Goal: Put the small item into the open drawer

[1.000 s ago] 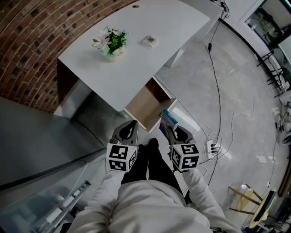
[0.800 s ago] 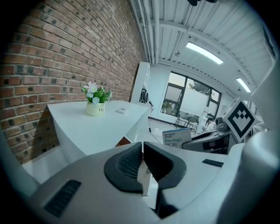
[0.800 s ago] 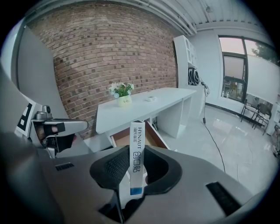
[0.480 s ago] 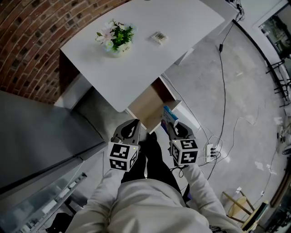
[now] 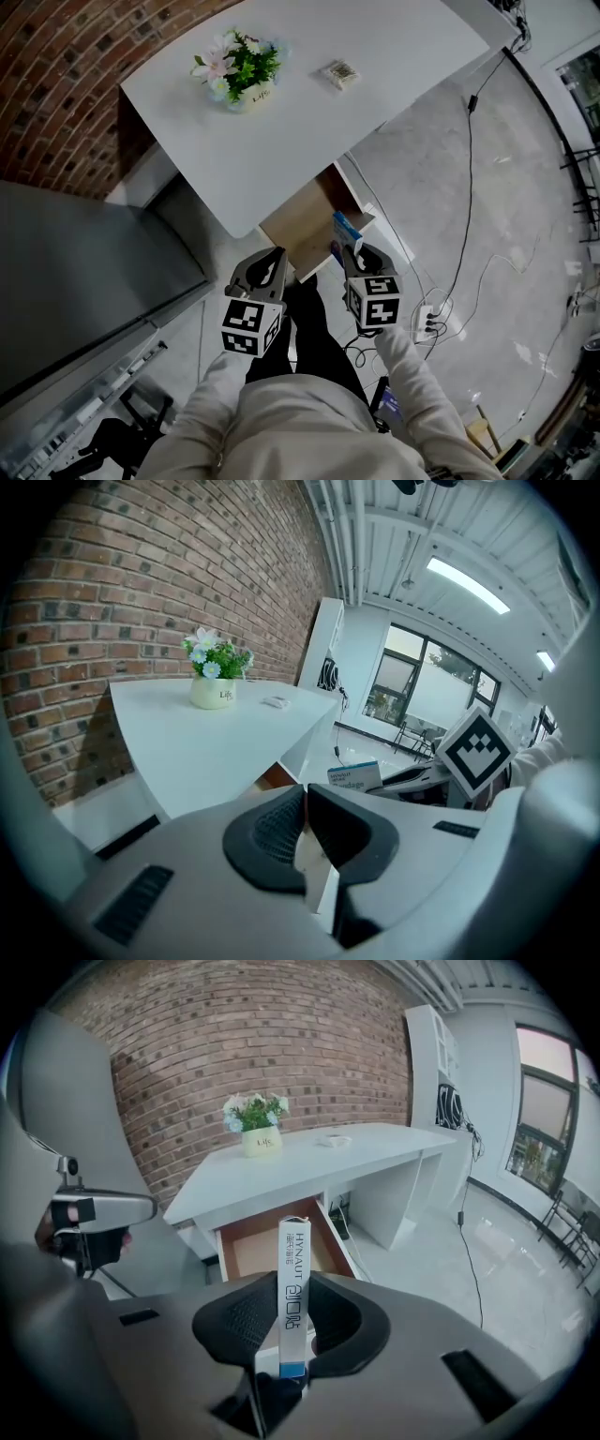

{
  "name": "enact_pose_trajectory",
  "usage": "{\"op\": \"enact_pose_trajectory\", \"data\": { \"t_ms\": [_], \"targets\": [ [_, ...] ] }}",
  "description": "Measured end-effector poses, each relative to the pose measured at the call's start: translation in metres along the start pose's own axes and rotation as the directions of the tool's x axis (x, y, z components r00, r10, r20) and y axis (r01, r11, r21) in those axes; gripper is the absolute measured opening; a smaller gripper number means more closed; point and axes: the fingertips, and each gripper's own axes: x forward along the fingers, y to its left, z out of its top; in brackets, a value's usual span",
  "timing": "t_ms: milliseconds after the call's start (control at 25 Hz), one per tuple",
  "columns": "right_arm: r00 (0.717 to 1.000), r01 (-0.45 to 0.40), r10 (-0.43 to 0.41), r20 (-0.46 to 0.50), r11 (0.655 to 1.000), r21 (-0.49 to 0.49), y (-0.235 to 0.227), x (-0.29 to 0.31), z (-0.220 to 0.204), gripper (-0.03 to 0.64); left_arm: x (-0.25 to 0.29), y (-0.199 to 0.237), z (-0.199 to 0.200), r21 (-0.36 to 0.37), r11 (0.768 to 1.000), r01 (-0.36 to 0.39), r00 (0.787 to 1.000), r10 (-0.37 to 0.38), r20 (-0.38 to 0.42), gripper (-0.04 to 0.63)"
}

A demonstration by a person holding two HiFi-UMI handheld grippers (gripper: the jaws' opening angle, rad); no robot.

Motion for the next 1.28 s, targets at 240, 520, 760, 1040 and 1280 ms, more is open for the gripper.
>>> {"op": "enact_pose_trajectory", "data": {
  "t_ms": [240, 520, 760, 1040, 1280],
  "targets": [
    [0.998, -0.036, 0.033, -0.048, 0.998, -0.046, -0.008, 0.04, 0.004, 0.112, 0.021, 0.007, -0.004, -0.025, 0.999, -0.033, 0.999, 0.032, -0.014, 0.028],
    [0.99, -0.082, 0.069, -0.122, 0.991, -0.101, -0.009, 0.086, 0.002, 0.112, 0.043, 0.014, -0.002, -0.045, 0.997, -0.058, 0.998, 0.057, -0.021, 0.028],
    [0.983, -0.081, 0.054, -0.175, 0.985, -0.154, -0.023, 0.12, -0.006, 0.112, 0.061, 0.013, -0.003, -0.052, 0.997, -0.055, 0.998, 0.054, -0.023, 0.028],
    [0.973, -0.065, 0.012, -0.229, 0.972, -0.227, -0.044, 0.154, -0.013, 0.112, 0.077, 0.015, -0.008, -0.058, 0.997, -0.057, 0.998, 0.054, -0.038, 0.028],
    [0.959, -0.069, -0.015, -0.283, 0.956, -0.284, -0.054, 0.181, -0.024, 0.112, 0.091, 0.012, -0.011, -0.075, 0.995, -0.059, 0.997, 0.055, -0.044, 0.028]
  ]
}}
